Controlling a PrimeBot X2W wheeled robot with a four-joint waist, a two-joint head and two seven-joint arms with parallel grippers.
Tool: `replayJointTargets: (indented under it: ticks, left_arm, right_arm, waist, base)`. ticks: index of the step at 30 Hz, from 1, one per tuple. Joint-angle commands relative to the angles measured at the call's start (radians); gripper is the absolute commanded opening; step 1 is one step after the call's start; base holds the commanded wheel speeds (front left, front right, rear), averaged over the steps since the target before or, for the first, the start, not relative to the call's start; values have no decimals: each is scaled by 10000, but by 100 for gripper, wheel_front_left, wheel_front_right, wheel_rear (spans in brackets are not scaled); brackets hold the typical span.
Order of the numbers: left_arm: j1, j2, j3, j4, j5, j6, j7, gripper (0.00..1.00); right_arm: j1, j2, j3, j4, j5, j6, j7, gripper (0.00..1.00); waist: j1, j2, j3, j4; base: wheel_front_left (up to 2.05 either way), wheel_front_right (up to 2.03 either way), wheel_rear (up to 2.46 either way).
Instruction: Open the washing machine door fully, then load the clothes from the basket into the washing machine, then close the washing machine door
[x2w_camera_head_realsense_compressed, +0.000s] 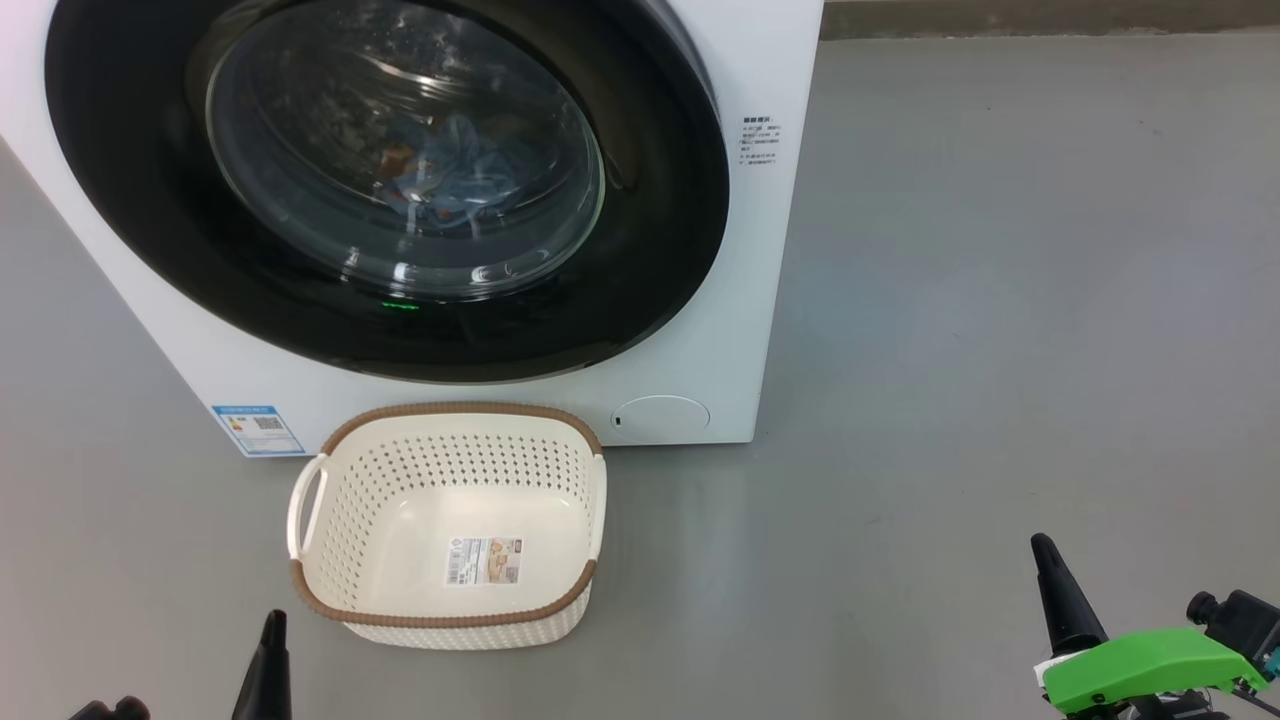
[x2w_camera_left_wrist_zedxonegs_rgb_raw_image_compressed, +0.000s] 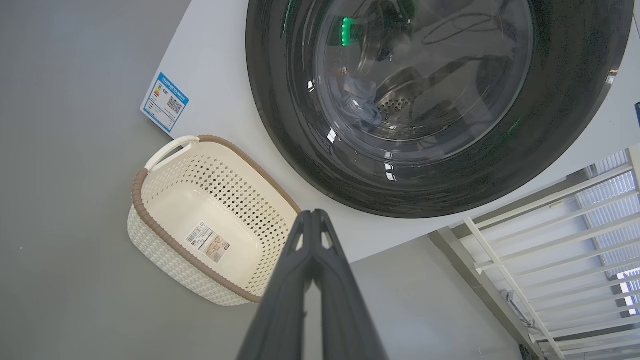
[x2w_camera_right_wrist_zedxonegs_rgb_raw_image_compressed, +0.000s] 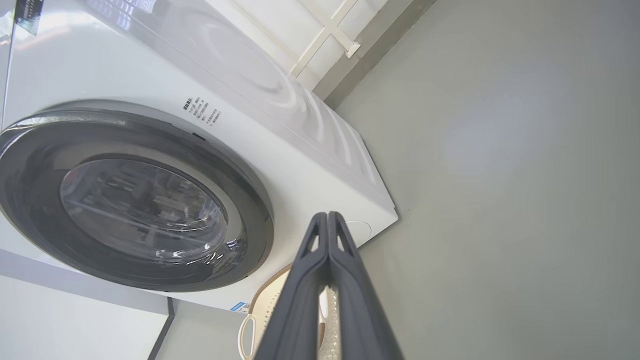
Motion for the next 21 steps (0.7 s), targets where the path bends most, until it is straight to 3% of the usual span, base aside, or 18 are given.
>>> replayJointTargets:
  ticks: [1,21]
  left_arm:
    - [-430,68,251,-318,-247,-18,51,0]
    - [-544,-51,655,-538,-2161,-23,630,0]
  right_arm:
    - [-137,-65,42,-319,306,-13,59,0]
    - [-126,133,-137,-688,2295,-17,649,0]
  waist:
    - [-1,0,-6,0]
    - [-1,0,-103,-10]
  base:
    - [0,0,0]
    - [0,0,0]
